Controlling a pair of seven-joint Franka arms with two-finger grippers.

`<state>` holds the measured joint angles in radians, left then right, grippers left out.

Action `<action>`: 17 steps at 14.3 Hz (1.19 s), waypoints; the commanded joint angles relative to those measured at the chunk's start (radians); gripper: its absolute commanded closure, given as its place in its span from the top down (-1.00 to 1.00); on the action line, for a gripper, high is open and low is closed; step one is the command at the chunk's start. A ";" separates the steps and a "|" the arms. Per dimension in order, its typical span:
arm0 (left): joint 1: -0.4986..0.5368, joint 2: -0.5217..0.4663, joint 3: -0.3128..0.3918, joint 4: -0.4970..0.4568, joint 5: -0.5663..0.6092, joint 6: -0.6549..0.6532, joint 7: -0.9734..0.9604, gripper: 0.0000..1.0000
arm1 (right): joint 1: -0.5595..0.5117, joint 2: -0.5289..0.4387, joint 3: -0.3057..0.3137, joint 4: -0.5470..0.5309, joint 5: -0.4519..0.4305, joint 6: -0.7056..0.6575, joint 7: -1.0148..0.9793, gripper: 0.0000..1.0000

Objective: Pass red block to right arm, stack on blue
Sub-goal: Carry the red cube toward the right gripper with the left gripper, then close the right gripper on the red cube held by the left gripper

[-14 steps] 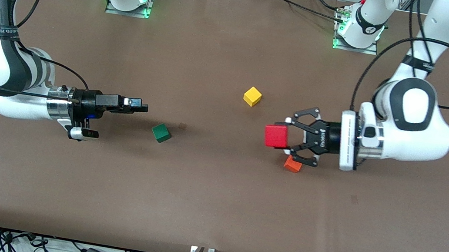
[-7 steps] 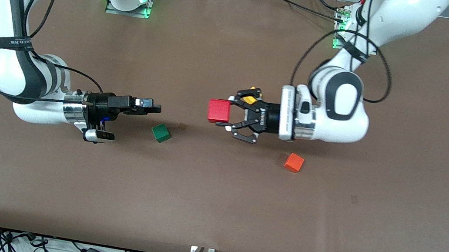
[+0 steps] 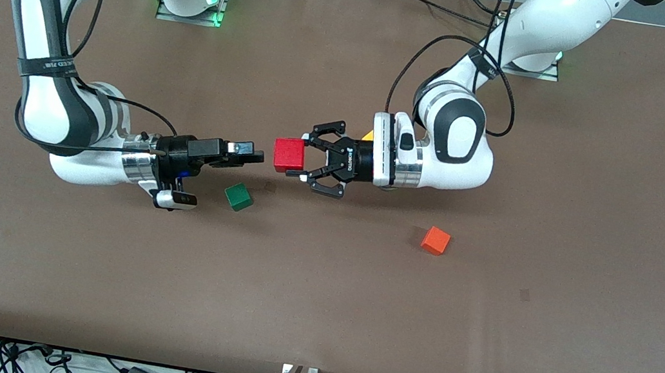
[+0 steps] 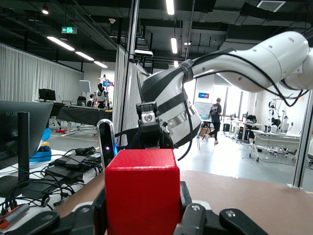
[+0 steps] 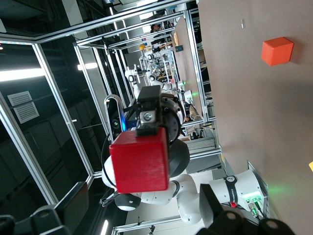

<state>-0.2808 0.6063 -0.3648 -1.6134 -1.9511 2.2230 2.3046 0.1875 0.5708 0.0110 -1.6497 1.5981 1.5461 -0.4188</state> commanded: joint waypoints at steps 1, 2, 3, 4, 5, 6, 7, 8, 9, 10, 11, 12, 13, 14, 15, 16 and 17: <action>-0.012 0.026 -0.002 0.035 -0.038 0.023 0.072 -0.93 | 0.030 0.003 -0.005 0.010 0.013 0.032 0.017 1.00; -0.012 0.024 0.000 0.035 -0.032 0.023 0.073 -0.93 | 0.046 0.000 -0.006 0.010 0.013 0.054 0.017 1.00; -0.012 0.024 0.000 0.035 -0.031 0.023 0.075 -0.94 | 0.058 0.000 -0.006 0.010 0.011 0.075 0.017 1.00; -0.012 0.023 0.000 0.035 -0.032 0.023 0.075 -0.94 | 0.069 0.000 -0.008 0.010 0.010 0.084 0.017 1.00; -0.012 0.023 -0.002 0.035 -0.038 0.023 0.073 -0.94 | 0.075 0.000 -0.008 0.010 0.002 0.094 0.017 1.00; -0.014 0.023 -0.002 0.035 -0.039 0.023 0.073 -0.94 | 0.078 0.000 -0.008 0.011 -0.004 0.101 0.017 1.00; -0.014 0.023 -0.002 0.035 -0.039 0.023 0.073 -0.94 | 0.078 0.000 -0.008 0.011 -0.004 0.103 0.017 1.00; -0.012 0.021 -0.002 0.035 -0.037 0.023 0.073 -0.94 | 0.078 0.000 -0.009 0.013 -0.003 0.103 0.017 1.00; -0.012 0.021 -0.002 0.035 -0.038 0.023 0.073 -0.94 | 0.076 -0.002 -0.009 0.017 -0.004 0.101 0.018 1.00; -0.012 0.020 -0.002 0.035 -0.039 0.023 0.073 -0.94 | 0.076 -0.002 -0.009 0.018 -0.003 0.101 0.023 1.00; -0.011 0.018 -0.002 0.036 -0.039 0.023 0.073 -0.94 | 0.079 -0.002 -0.009 0.021 -0.003 0.104 0.023 1.00; -0.011 0.018 -0.002 0.046 -0.039 0.023 0.075 -0.94 | 0.082 0.000 -0.009 0.028 -0.001 0.114 0.023 1.00; -0.011 0.018 -0.002 0.046 -0.039 0.023 0.075 -0.94 | 0.090 -0.002 -0.008 0.039 0.000 0.133 0.023 1.00; -0.011 0.020 -0.002 0.046 -0.039 0.023 0.075 -0.94 | 0.095 0.001 -0.008 0.045 0.003 0.143 0.025 1.00; -0.011 0.020 -0.002 0.046 -0.040 0.023 0.073 -0.94 | 0.102 0.003 -0.008 0.045 0.005 0.147 0.023 1.00; -0.011 0.020 -0.002 0.046 -0.040 0.023 0.073 -0.94 | 0.107 0.004 -0.006 0.045 0.006 0.151 0.023 1.00; -0.011 0.020 -0.002 0.046 -0.040 0.023 0.073 -0.94 | 0.113 0.004 -0.008 0.045 0.008 0.154 0.025 1.00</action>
<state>-0.2821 0.6188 -0.3652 -1.5883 -1.9511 2.2230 2.3244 0.2804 0.5706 0.0071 -1.6201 1.5975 1.6798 -0.4122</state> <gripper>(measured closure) 0.445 0.000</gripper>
